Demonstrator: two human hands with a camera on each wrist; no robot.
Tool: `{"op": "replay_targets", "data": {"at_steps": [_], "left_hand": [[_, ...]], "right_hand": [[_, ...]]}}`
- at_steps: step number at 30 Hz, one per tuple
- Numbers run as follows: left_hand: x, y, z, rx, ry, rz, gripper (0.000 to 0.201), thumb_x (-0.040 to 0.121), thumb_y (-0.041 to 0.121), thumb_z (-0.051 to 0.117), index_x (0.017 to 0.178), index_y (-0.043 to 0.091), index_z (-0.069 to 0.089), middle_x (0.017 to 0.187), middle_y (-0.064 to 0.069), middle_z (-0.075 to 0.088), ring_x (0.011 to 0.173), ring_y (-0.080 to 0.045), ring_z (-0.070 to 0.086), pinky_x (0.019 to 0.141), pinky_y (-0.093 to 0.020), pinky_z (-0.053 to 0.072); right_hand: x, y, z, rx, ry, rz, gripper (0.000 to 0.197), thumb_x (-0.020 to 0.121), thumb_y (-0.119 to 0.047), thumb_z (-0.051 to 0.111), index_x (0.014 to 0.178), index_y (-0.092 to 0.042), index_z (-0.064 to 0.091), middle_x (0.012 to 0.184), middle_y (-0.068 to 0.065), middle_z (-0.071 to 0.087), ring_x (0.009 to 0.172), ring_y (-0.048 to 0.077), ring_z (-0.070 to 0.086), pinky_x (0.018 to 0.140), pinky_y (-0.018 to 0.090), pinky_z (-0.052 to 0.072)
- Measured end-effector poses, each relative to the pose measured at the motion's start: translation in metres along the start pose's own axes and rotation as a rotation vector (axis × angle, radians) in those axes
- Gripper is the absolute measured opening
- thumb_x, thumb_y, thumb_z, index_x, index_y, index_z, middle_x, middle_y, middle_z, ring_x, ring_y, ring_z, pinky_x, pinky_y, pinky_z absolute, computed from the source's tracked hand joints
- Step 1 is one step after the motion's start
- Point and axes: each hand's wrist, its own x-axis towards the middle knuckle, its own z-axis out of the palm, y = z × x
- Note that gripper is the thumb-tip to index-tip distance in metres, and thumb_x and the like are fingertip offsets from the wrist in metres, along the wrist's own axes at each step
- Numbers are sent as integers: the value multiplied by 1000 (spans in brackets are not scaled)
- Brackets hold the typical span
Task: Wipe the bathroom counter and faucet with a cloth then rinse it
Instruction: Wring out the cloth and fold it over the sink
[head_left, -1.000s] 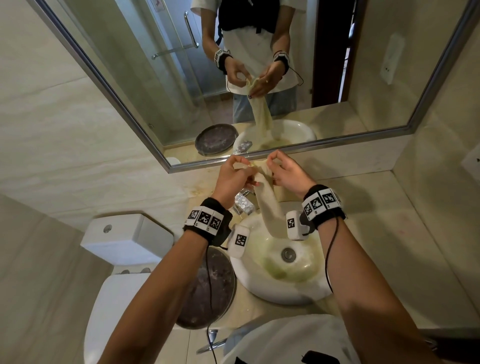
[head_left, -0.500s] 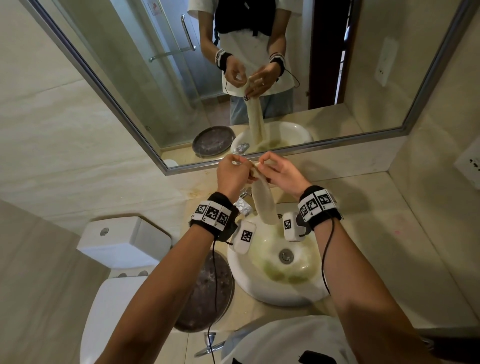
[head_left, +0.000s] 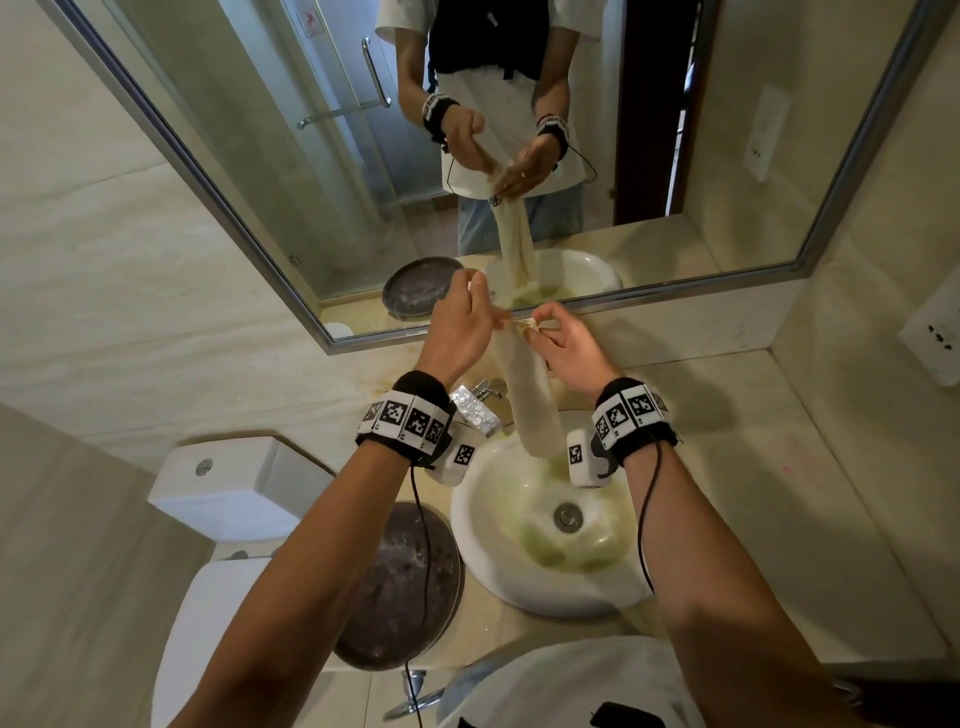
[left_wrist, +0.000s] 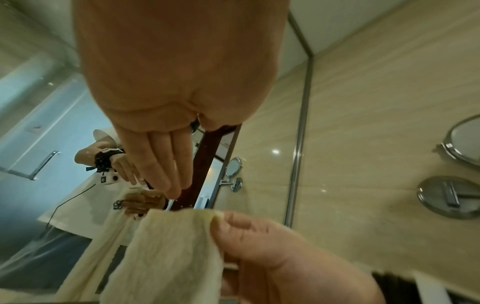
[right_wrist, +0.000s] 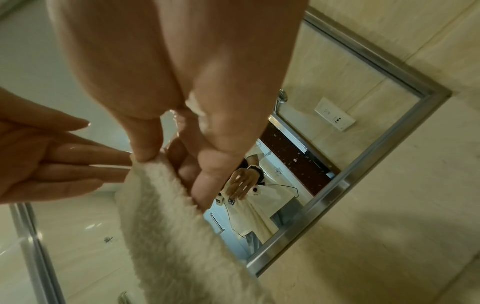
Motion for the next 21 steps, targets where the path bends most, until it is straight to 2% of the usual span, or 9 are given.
{"op": "replay_targets", "data": {"at_steps": [2,4,6,7,10,12,15,18,21], "left_hand": [[5,-4,-5,14,-47,1,32,109,29,34,131,10,46,114,-9,72,101,-10,70,81,-21,57],[6,-7,-11,110,-69,9,36,104,17,47,139,12,41,124,-8,68,108,-14,65,81,-16,53],[4,-18,-14,193,-147,-11,55,95,12,62,144,14,36,129,-5,62,114,-16,60,91,-28,53],[2,-27,-13,225,-220,-54,65,90,15,69,145,16,35,131,-3,58,117,-17,56,95,-33,51],[-5,-51,1,250,-431,-121,76,73,36,85,138,26,47,129,8,59,119,-14,55,103,-38,48],[-13,-54,14,100,-482,-143,68,67,39,88,127,27,58,118,12,66,108,-7,62,93,-29,52],[-23,-60,33,-119,-454,-191,43,74,20,87,112,19,68,105,6,74,94,-5,70,79,-21,55],[-27,-72,44,-176,-397,-210,43,74,22,88,112,12,72,107,0,76,101,-17,71,85,-28,58],[-30,-87,51,-152,-414,-208,41,75,28,87,111,14,73,106,2,76,99,-15,71,85,-28,57]], "right_hand": [[-2,5,-3,-46,21,28,12,100,-30,57,107,-21,52,86,17,69,70,24,50,63,39,39],[-4,4,-3,-91,60,29,15,101,-30,54,113,-20,54,89,8,70,73,15,57,67,34,45],[-3,2,-4,-115,101,22,19,103,-27,52,117,-15,54,88,-3,67,68,0,57,68,26,45],[-2,-1,-4,-118,115,19,20,103,-26,51,118,-13,55,90,-4,67,69,-2,57,69,25,45],[2,-8,-7,-97,125,14,17,104,-22,50,116,-12,56,99,2,69,79,5,61,74,23,47],[5,-13,-7,-99,122,-1,17,104,-20,50,116,-10,55,98,5,68,84,10,62,76,27,49],[5,-21,-8,-118,136,-12,22,104,-19,51,119,-5,56,107,16,67,92,17,62,85,36,51],[3,-27,-12,-106,162,-3,23,104,-19,51,121,-5,56,110,11,67,94,15,63,87,31,52],[3,-32,-17,-70,198,22,27,103,-25,52,125,-10,56,116,11,67,107,25,65,95,39,53]]}}
